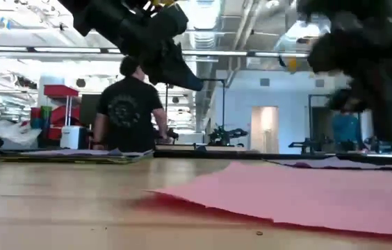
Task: Organize paper
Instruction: Adjust the pink paper on the table
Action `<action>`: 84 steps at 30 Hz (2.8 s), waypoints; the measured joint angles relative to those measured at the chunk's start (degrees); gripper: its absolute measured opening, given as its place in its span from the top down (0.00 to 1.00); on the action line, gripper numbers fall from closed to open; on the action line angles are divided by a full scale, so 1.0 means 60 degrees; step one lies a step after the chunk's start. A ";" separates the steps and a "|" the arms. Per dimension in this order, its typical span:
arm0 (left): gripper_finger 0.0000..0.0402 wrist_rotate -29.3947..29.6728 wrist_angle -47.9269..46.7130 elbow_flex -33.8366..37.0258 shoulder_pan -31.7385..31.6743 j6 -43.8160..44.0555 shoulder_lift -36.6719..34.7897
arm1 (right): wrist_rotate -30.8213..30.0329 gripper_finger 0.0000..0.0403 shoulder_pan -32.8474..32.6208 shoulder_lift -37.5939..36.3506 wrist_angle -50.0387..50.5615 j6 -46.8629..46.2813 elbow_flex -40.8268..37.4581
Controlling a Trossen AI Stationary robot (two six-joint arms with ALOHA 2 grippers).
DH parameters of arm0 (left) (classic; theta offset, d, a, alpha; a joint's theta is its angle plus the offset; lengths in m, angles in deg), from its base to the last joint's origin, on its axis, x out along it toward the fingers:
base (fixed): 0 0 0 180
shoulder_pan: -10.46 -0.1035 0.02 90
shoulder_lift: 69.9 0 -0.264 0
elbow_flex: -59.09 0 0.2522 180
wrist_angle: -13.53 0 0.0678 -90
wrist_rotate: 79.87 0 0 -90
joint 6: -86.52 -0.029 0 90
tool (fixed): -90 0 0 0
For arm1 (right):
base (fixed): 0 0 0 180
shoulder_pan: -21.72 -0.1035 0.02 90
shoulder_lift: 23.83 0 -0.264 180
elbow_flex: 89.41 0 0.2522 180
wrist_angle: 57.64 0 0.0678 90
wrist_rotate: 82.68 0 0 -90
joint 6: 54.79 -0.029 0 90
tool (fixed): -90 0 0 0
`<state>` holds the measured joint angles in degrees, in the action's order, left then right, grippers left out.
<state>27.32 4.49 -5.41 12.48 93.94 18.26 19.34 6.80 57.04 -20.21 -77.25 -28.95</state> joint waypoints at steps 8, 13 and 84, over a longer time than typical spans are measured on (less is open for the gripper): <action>1.00 -0.1839 0.1271 0.0112 -0.0294 -0.0237 -0.0344 | -0.0946 1.00 0.0347 0.1433 -0.2898 0.0322 -0.0017; 1.00 -0.1778 0.2167 0.1128 -0.0489 0.0105 -0.0907 | -0.0237 1.00 0.0522 0.2457 -0.4423 0.0258 -0.0025; 1.00 -0.0929 0.4027 0.4575 0.1036 0.3842 -0.2947 | -0.2950 1.00 -0.4080 0.3424 0.3583 -1.3185 0.1706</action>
<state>21.74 28.66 22.04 18.69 116.99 0.58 1.65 -17.68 77.59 1.28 -156.35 -18.71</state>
